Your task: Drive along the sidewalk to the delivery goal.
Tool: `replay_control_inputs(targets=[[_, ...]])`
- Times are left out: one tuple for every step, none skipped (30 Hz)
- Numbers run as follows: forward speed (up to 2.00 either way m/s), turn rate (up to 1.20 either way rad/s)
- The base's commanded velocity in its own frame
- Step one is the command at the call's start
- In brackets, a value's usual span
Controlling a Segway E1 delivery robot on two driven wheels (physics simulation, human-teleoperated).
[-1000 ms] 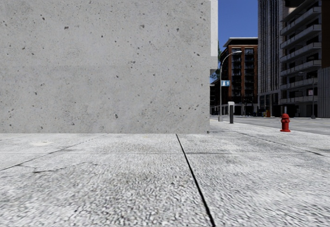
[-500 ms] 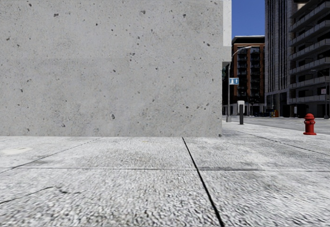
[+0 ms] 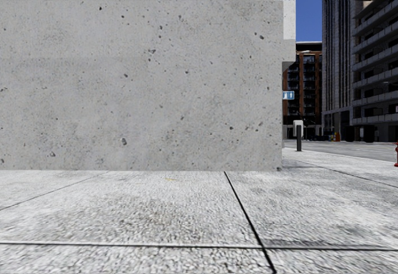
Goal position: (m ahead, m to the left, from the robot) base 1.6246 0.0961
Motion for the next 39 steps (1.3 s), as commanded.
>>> replay_control_inputs(targets=[[2.00,0.00],[2.00,0.00],[2.00,0.00],[2.00,0.00],[2.00,0.00],[2.00,0.00],[2.00,0.00],[2.00,0.00],[2.00,0.00],[2.00,0.00],[2.00,0.00],[2.00,0.00],[1.81,0.00],[1.81,0.00],[1.01,0.00],[0.83,0.00],[0.83,0.00],[0.71,0.00],[0.67,0.00],[0.63,0.00],[0.63,0.00],[0.00,0.00],[0.00,0.00],[0.00,0.00],[0.00,0.00],[0.00,0.00],[0.00,0.00],[0.00,0.00],[0.00,0.00],[0.00,0.00],[0.00,0.00],[0.00,0.00],[0.00,0.00],[0.00,0.00],[0.00,0.00],[0.00,0.00],[0.00,0.00],[0.00,0.00],[0.00,0.00]])
